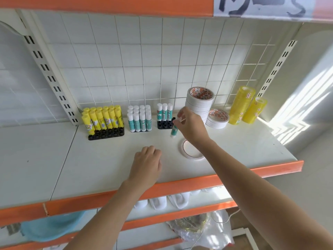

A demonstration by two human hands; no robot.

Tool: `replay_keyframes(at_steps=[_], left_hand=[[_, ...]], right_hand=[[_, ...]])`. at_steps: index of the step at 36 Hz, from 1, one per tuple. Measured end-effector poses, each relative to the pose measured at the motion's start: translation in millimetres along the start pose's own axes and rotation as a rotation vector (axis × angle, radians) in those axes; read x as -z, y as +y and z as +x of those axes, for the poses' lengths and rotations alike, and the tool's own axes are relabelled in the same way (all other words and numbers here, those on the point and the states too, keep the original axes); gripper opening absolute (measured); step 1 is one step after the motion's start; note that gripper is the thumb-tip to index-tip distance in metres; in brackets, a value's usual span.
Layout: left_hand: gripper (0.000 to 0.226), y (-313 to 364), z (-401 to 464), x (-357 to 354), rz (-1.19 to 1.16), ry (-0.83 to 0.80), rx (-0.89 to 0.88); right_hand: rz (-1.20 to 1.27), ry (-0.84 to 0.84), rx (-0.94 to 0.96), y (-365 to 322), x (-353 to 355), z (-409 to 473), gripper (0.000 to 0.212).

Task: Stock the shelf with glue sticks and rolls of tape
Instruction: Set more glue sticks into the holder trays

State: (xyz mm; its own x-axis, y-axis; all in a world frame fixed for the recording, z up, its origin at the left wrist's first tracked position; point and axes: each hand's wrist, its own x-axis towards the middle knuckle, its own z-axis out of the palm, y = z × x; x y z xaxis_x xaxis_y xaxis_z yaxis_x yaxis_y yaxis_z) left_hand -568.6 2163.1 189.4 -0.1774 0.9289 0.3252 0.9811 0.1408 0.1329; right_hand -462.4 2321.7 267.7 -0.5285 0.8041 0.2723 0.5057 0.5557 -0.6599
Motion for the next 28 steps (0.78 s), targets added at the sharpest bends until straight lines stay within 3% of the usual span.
replay_keyframes(at_steps=[2, 5, 14, 28], left_hand=[[0.004, -2, -2, -3, -0.037, 0.033, 0.018], [0.024, -5, -4, -8, -0.044, 0.044, 0.015], [0.027, -3, -3, -9, -0.041, 0.042, 0.040], [0.028, -2, -3, -8, -0.040, 0.027, 0.057]], right_hand=[[-0.060, 0.041, 0.081, -2, -2, 8, 0.017], [-0.134, 0.096, 0.164, -1, -8, 21, 0.014], [-0.258, 0.180, 0.165, 9, -22, 48, 0.009], [-0.178, 0.214, 0.149, 25, -41, 55, 0.004]])
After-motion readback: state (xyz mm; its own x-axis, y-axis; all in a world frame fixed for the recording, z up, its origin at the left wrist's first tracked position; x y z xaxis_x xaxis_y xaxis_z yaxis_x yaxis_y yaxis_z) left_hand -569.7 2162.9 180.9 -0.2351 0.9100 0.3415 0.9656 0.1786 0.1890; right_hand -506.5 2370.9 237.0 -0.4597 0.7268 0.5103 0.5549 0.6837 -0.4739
